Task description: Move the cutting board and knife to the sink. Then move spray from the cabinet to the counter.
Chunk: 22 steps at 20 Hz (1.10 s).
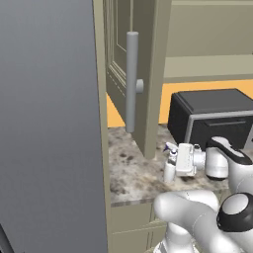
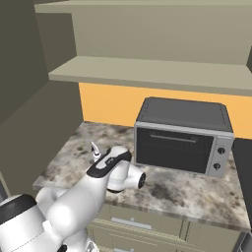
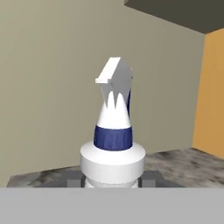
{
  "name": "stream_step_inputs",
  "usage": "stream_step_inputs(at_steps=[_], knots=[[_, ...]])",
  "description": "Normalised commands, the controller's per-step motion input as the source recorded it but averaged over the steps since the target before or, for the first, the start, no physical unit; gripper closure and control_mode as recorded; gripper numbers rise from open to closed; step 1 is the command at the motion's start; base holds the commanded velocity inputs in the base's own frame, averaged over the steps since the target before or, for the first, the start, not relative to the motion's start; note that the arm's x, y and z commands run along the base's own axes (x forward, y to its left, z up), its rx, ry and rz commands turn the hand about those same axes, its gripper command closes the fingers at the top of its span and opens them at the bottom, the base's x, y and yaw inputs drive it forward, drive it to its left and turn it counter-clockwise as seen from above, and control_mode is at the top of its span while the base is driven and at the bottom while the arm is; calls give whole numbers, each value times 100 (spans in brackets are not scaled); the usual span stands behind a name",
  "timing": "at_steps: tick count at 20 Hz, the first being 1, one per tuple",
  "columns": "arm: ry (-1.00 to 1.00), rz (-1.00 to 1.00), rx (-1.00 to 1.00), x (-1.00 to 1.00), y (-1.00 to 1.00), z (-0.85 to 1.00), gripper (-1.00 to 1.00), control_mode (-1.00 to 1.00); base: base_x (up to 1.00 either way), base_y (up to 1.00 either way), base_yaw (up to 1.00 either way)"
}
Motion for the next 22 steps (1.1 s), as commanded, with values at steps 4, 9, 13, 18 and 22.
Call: stream_step_inputs(at_steps=[4, 9, 13, 18, 22], knots=[[0, 0, -2, 0, 2, -35, 100, -100, 0, 0, 0], [0, 0, -4, -2, 5, -40, 100, -100, 0, 0, 0], [0, 0, -5, -9, 16, -39, -100, -100, 0, 0, 0], [0, 0, -2, -2, 17, -34, -100, -100, 0, 0, 0], [0, -1, 0, -1, 7, -13, -100, -100, 0, 0, 0]])
